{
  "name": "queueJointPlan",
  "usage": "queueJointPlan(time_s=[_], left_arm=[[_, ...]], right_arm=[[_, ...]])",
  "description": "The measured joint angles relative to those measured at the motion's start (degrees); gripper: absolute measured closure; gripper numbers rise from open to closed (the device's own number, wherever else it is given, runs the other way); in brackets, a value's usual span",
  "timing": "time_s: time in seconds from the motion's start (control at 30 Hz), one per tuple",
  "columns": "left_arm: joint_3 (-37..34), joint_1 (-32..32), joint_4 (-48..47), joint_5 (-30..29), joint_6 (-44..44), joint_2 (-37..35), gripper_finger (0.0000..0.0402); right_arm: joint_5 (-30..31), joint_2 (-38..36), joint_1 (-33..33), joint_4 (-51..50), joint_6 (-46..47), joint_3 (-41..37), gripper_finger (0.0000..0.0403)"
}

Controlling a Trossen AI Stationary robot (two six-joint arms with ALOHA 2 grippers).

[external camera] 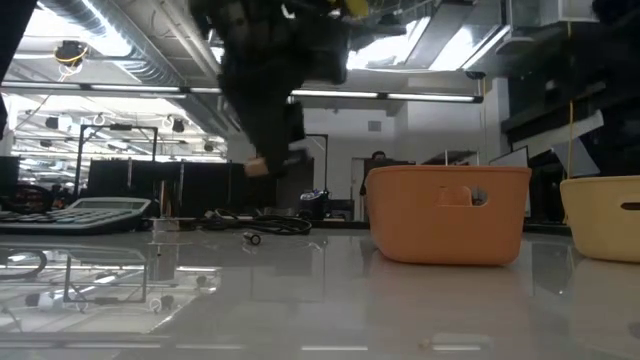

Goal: Sort batteries
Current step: Put the black battery into the orange bin

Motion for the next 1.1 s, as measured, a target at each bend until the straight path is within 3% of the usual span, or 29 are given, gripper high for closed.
queueJointPlan(time_s=[0.17,0.3,0.57,0.8,1.1], left_arm=[[1.9,-0.1,5.9,0.6,-0.9,-0.1,0.0358],[1.9,0.0,16.5,0.3,-1.0,-0.1,0.0362],[2.0,-0.1,34.5,-7.6,-0.1,1.3,0.034],[2.0,0.0,40.7,-8.3,0.8,6.7,0.0334],[1.9,0.1,41.1,-9.4,2.7,9.0,0.0332]], right_arm=[[-0.7,-1.9,-5.5,-9.4,4.7,0.0,0.0242],[-1.3,-2.2,-7.7,-15.0,6.8,0.0,0.0242],[-1.4,-2.3,-7.7,-19.3,7.6,0.2,0.0242],[-4.2,-4.3,-7.7,-20.1,6.3,0.3,0.0242],[-5.0,-7.1,-7.7,-23.2,6.6,1.3,0.0242]])
